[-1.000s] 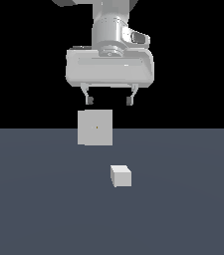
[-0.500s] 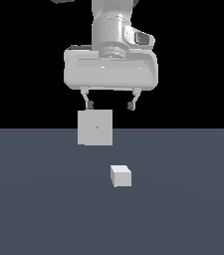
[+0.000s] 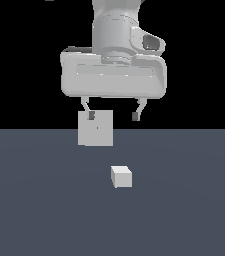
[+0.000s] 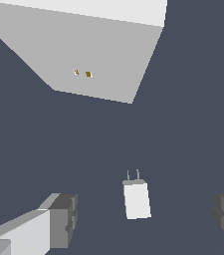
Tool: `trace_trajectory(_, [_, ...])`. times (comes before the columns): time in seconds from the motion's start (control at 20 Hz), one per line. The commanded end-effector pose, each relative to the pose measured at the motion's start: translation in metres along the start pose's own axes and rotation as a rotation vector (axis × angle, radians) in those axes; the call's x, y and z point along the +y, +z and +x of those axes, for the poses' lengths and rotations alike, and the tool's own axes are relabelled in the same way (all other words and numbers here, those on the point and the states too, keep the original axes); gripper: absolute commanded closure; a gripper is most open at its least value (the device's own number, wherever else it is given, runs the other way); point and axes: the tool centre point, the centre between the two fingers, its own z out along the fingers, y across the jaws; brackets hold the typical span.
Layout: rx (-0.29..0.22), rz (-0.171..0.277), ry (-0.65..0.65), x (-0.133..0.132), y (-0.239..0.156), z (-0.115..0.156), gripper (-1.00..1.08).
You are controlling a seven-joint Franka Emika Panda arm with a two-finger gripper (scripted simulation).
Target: Plug the charger into the wall socket.
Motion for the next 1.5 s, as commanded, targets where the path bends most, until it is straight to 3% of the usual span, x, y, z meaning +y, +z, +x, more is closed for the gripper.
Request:
trace_trajectory(0.0, [0.029,0.0,-0.011,0.001,0.006,-0.006,-0.92])
trace_trajectory(0.8, [0.19,0.006,-0.07,0.01,0.044,-0.035,-0.92])
trace_trajectory(1.45, [0.236,0.011,-0.088,0.012,0.057,-0.041,-0.92])
